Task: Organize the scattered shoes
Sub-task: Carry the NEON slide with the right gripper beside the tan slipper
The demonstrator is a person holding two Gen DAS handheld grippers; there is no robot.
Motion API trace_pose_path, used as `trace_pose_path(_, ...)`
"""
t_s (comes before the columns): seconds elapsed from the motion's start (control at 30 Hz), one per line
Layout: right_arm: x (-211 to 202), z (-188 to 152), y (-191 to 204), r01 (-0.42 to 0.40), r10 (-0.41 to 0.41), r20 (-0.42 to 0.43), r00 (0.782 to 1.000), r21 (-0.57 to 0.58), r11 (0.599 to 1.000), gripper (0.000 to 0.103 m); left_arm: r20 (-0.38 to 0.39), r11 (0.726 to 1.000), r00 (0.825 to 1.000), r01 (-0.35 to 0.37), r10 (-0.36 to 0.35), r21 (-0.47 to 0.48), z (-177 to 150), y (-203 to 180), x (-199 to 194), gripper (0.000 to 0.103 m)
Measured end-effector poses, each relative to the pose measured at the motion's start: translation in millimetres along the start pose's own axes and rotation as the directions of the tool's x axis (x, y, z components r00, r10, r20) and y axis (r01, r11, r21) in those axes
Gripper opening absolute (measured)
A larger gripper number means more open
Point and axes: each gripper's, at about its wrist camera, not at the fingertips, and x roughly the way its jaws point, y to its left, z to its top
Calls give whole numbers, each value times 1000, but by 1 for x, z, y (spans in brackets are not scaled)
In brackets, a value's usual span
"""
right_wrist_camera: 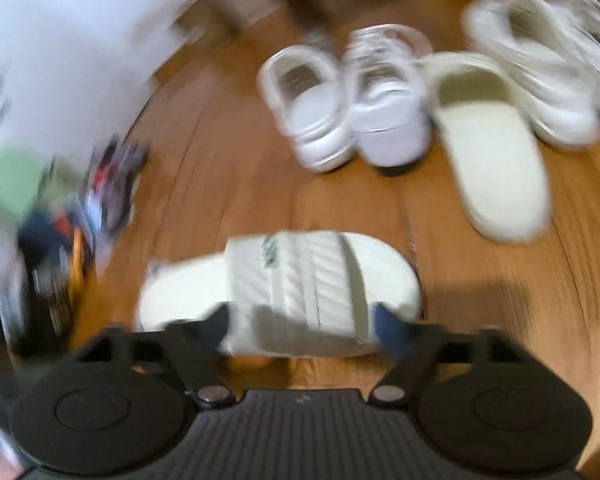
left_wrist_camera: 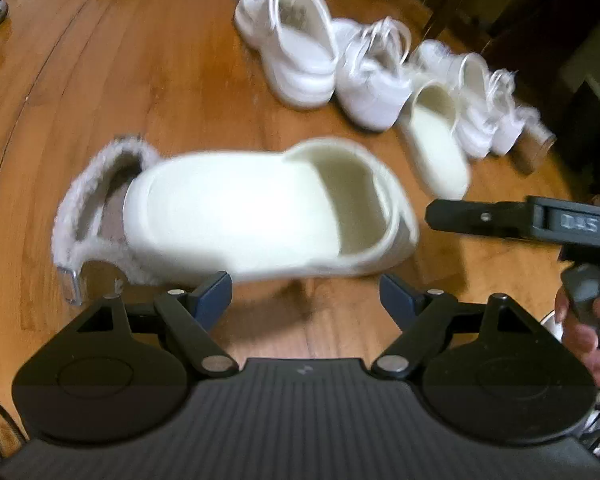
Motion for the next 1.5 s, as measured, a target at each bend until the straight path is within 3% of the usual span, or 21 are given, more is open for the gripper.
trace_pose_path(0.07, 7, 8, 3, -3, 2, -10, 1000, -60, 998, 89, -17, 1000, 1000, -22, 22, 3, -2, 2, 3, 81)
trace_pose_path(0.27, 20, 22, -12, -58, 59, -30, 998, 48, 997, 98, -21, 1000, 999, -24, 24, -6, 0, 6, 3, 81)
trace_pose_path(0.57, 41, 22, -31, -213, 227, -44, 973, 210, 954, 98, -35, 999, 999, -39, 39, 9, 1, 2, 10, 81)
trace_pose_path(0.6, 44, 21, -30, -195, 210, -53, 976, 207, 959, 98, -37, 999, 998, -41, 41, 11, 1, 2, 10, 81)
trace_pose_path(0.67, 54, 19, -22, -88, 102, -91, 991, 148, 985, 102, -42, 999, 998, -52, 52, 16, 1, 1, 13, 82)
trace_pose_path(0.7, 50, 15, -23, -71, 85, -70, 994, 181, 981, 100, -45, 998, 997, -59, 60, 18, 1, 1, 14, 82)
trace_pose_path(0.77, 42, 8, -26, -40, 49, -30, 998, 247, 968, 83, -51, 997, 996, -74, 75, 24, 1, 1, 17, 82)
trace_pose_path(0.83, 34, 0, -28, -12, 10, 9, 1000, 313, 950, 82, -56, 996, 995, -86, 87, 27, 1, 1, 19, 82)
trace_pose_path(1.0, 14, -20, -35, 44, -99, 91, 991, 475, 879, 81, -19, 997, 997, -76, 75, -9, 4, 7, 12, 82)
trace_pose_path(1.2, -9, -43, -42, 79, -238, 158, 958, 654, 752, 81, -5, 997, 997, -75, 75, -13, 4, 5, 9, 82)
trace_pose_path(1.47, 19, -84, -51, -21, -70, 70, 995, 841, 541, 88, -25, 995, 995, -99, 99, -11, 2, 3, 14, 83)
trace_pose_path(1.5, 19, -86, -52, -55, -29, 84, 996, 837, 544, 87, -24, 995, 995, -99, 99, -13, 2, 4, 13, 83)
